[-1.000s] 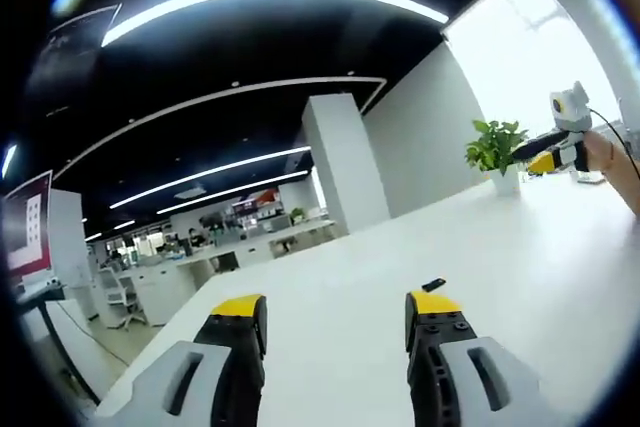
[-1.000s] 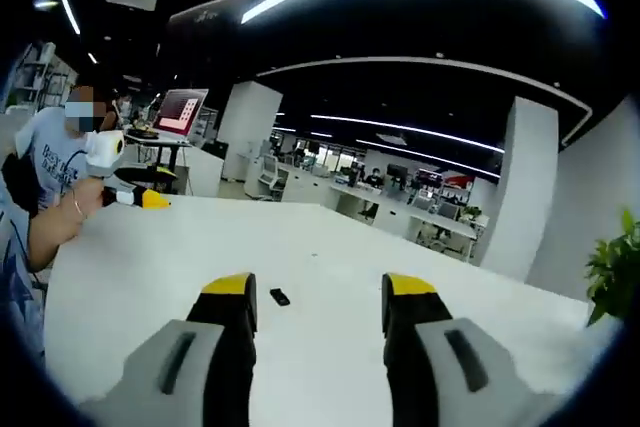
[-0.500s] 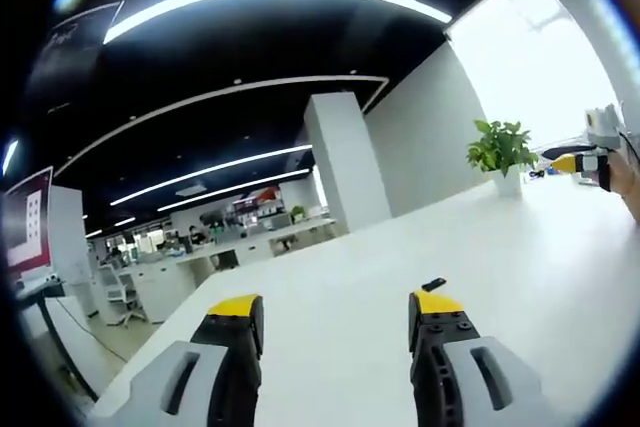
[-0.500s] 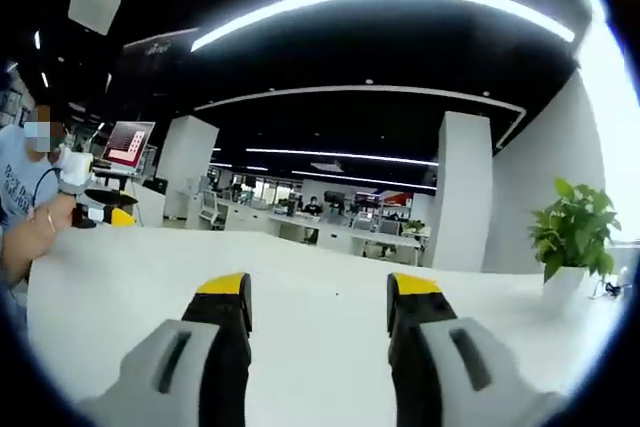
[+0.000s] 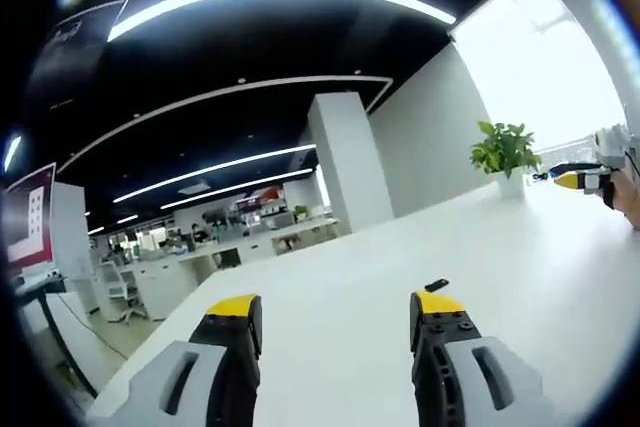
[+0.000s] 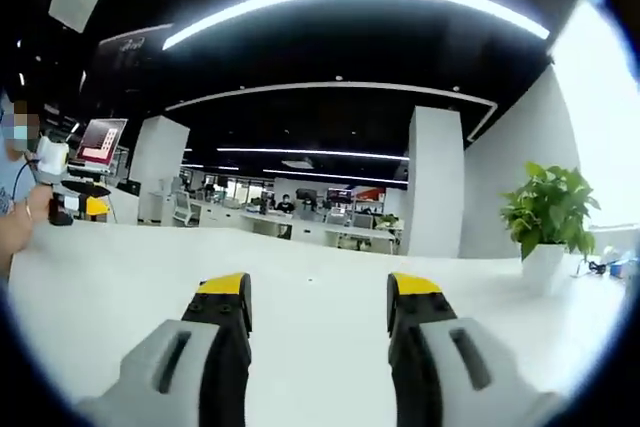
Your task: Snap the two parts of the plastic buckle together until the buckle closes and remains connected.
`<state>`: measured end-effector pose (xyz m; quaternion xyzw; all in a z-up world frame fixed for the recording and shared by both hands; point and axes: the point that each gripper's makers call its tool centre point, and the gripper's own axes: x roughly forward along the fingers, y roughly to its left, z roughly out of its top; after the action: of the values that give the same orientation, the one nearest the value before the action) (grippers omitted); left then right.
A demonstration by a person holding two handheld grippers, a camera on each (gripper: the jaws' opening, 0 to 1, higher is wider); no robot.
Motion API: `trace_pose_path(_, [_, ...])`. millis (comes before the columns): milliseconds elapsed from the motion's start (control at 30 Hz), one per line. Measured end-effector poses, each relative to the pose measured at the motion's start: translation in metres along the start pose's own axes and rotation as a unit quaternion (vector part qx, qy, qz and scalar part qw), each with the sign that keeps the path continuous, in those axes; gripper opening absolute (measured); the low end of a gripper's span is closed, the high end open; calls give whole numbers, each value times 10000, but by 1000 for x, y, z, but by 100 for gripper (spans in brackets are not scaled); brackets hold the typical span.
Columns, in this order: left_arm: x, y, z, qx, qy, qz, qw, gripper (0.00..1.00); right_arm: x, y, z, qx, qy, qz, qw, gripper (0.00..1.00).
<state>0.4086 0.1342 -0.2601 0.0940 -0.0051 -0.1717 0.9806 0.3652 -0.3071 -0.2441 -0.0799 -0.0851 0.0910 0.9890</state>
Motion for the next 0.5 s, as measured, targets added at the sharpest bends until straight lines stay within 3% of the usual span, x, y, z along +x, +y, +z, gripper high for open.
trace_pose_path(500, [0,-3,-2,-38,22,-54,10000,61,-1,-2,-9,-24,135,-151,9998,55])
